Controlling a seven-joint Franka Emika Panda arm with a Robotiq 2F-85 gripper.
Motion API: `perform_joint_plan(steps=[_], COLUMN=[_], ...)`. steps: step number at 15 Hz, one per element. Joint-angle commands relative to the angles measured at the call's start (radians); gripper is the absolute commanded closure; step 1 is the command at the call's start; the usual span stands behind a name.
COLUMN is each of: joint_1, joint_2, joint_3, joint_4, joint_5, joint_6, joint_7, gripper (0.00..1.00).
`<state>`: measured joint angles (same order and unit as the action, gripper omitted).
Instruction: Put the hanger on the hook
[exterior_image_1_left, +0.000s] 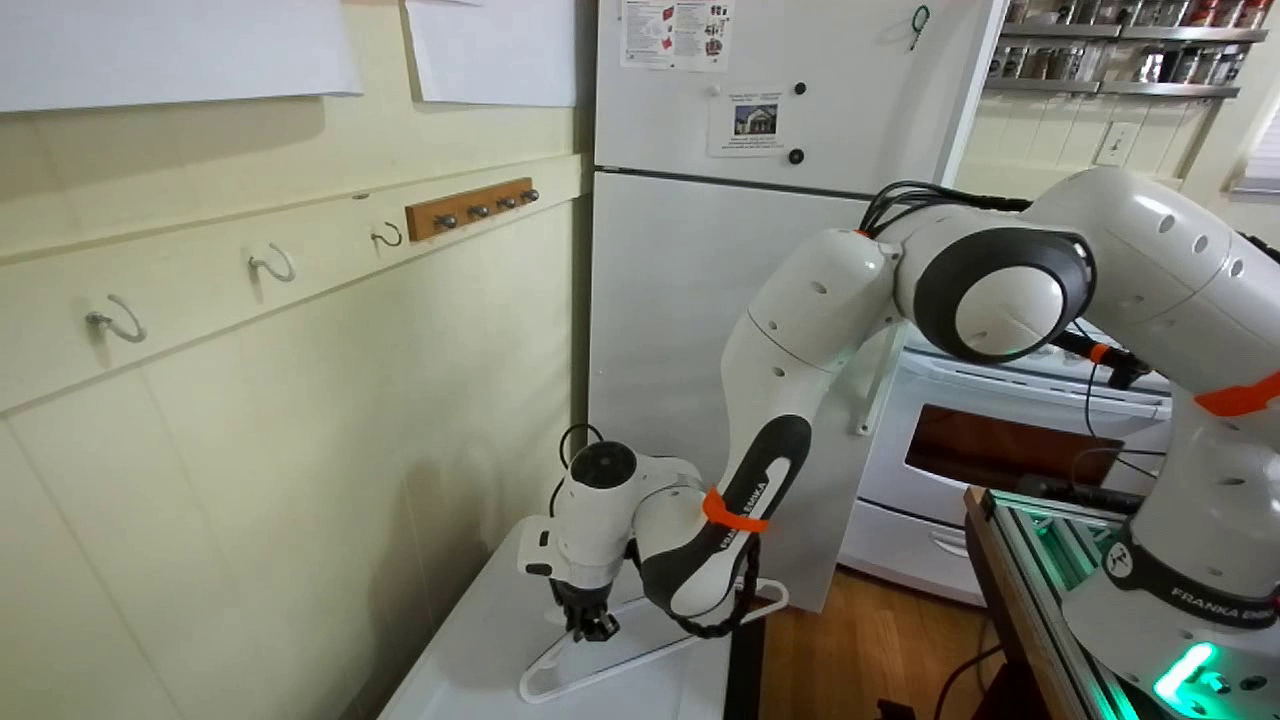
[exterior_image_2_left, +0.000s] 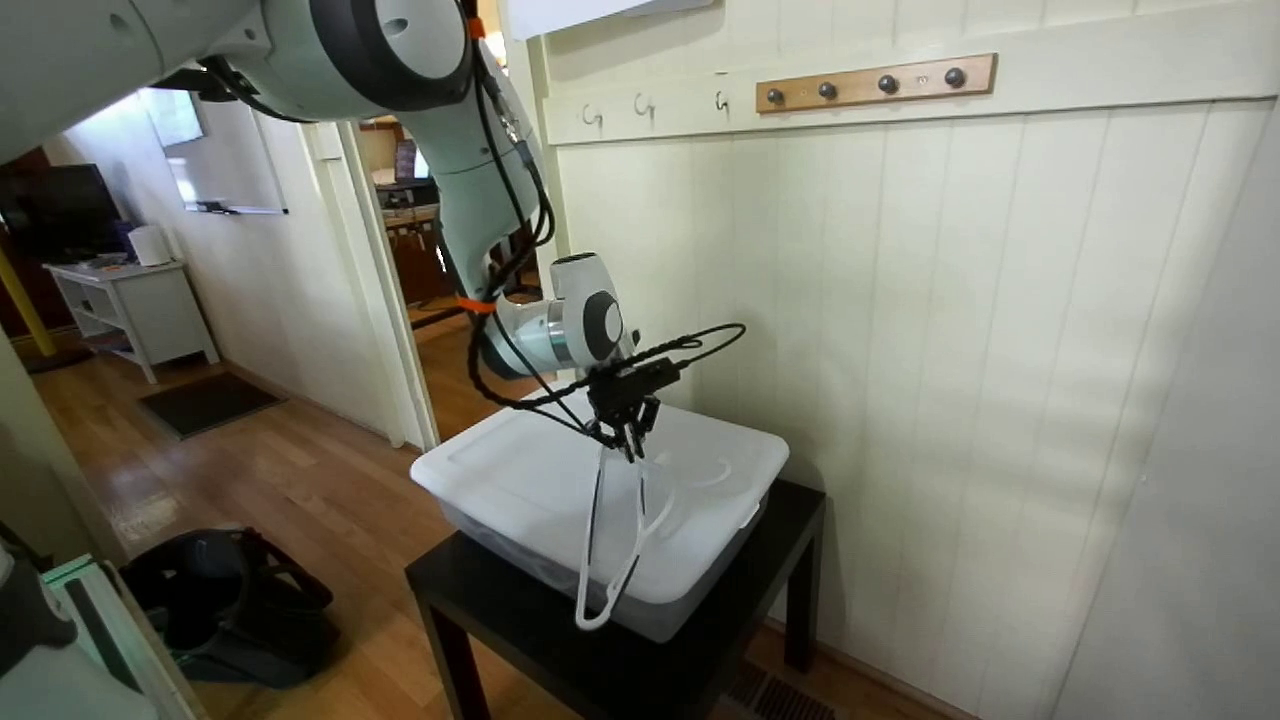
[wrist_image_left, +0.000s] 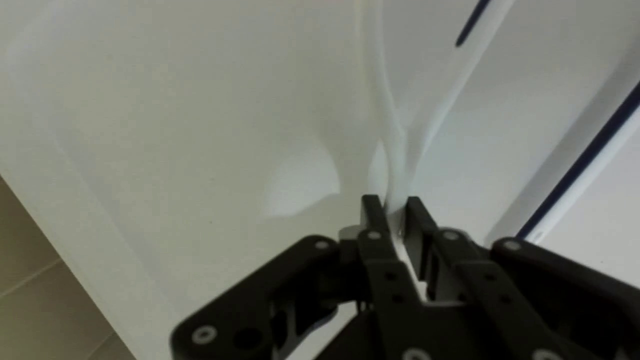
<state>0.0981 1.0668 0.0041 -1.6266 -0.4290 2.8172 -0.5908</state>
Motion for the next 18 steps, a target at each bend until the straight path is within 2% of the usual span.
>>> perform_joint_plan(steps=[1, 3, 4, 17, 18], joint_1=[-0.013, -0.008, -0.006, -0.006, -0.006], joint_2=[0.033, 0.042, 0.017, 0.028, 0.028], joint_3=[0.021, 0.017, 0.012, 0.012, 0.012], joint_4=[0.054, 0.068, 0.030, 0.047, 0.047], joint_5=[-0.042, -0.038, -0.024, -0.023, -0.023], joint_6=[-0.053, -0.060, -0.029, -0.035, -0.035], joint_7=[-0.085, -0.104, -0.073, -0.094, -0.094], gripper=[0.96, 0.96, 0.85, 0.85, 0.60])
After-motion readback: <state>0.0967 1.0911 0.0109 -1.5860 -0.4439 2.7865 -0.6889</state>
